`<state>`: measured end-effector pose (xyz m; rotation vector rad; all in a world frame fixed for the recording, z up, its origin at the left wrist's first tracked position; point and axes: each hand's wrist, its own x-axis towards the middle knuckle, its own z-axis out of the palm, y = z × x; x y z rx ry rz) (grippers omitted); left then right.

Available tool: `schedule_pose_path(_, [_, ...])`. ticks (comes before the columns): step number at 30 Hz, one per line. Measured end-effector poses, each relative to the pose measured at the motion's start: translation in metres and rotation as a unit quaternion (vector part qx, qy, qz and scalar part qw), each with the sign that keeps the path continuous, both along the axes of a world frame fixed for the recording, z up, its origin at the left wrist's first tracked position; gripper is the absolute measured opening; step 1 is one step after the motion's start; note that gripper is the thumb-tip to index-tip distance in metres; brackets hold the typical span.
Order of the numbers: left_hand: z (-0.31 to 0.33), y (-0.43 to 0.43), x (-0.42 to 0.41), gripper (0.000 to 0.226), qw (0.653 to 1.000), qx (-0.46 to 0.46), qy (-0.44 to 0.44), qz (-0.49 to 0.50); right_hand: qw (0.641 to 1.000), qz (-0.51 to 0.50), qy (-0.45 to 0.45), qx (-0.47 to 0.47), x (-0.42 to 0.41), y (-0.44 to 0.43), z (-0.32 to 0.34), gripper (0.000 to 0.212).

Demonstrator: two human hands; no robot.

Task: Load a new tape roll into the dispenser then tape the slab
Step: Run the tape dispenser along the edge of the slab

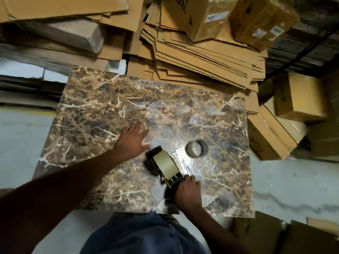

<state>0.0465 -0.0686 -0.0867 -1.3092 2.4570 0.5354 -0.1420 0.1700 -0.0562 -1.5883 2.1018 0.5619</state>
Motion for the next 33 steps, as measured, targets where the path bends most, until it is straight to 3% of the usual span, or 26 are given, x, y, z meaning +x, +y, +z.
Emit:
schedule_pose_path(4, [-0.006,0.028,-0.01,0.106,0.999,0.006,-0.039,0.015,1.0,-0.012,-0.01,-0.006,-0.002,-0.002,0.0,0.036])
schedule_pose_path(11, [-0.002,0.034,-0.017,0.1,0.998,0.013,-0.059,0.025,0.997,-0.035,-0.069,-0.027,-0.008,0.001,0.002,0.028])
schedule_pose_path(19, [0.002,0.034,-0.017,0.102,0.998,0.012,-0.057,0.022,0.996,-0.029,-0.086,-0.022,-0.009,0.0,0.013,0.033])
schedule_pose_path(23, [0.003,0.034,-0.016,0.118,0.998,0.015,-0.053,0.019,0.993,-0.058,-0.104,-0.021,-0.009,-0.01,0.021,0.026])
schedule_pose_path(28, [0.009,0.019,-0.006,0.07,0.999,-0.019,0.01,0.036,0.994,-0.04,-0.101,-0.009,0.001,-0.013,0.024,0.026])
schedule_pose_path(33, [0.018,0.009,-0.007,0.061,0.999,-0.029,0.016,0.034,0.991,-0.083,-0.101,-0.012,0.007,-0.033,0.037,0.02])
